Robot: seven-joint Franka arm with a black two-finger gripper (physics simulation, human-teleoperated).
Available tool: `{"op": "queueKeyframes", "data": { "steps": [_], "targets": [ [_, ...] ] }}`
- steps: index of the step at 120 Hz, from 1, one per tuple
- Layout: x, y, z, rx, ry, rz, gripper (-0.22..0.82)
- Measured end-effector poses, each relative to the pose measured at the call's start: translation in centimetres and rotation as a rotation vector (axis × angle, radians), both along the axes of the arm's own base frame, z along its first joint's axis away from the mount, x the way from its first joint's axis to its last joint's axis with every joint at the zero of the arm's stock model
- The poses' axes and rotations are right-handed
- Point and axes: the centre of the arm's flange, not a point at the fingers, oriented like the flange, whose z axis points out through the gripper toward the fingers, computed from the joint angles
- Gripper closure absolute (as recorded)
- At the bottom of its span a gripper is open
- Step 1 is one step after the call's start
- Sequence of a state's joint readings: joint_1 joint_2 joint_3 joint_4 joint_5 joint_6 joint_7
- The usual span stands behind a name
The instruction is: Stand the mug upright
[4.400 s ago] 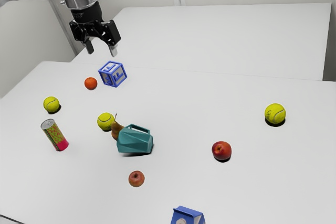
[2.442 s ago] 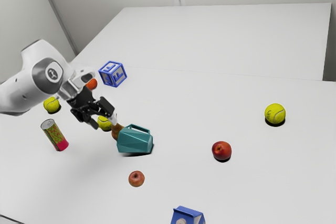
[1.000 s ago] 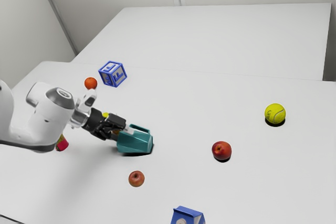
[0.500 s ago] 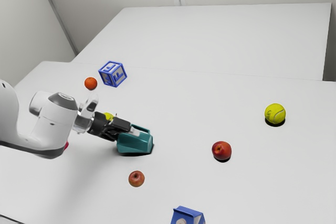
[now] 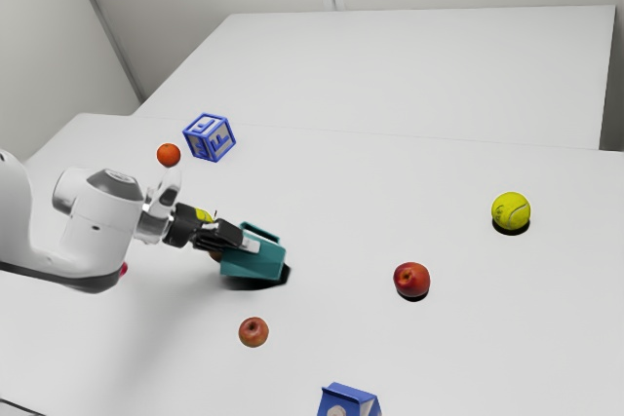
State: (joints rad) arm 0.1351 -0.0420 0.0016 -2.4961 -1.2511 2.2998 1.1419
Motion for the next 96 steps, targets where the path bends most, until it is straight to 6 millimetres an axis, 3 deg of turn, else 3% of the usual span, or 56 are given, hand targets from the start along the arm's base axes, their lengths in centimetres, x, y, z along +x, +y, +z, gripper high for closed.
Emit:
{"op": "queueKeyframes", "data": {
  "steps": [30,96],
  "targets": [
    [0.2,-1.1,1.2,0.012,-0.043,-0.041,0.74],
    [0.4,-3.6,4.2,0.035,-0.124,-0.113,0.79]
  ]
}}
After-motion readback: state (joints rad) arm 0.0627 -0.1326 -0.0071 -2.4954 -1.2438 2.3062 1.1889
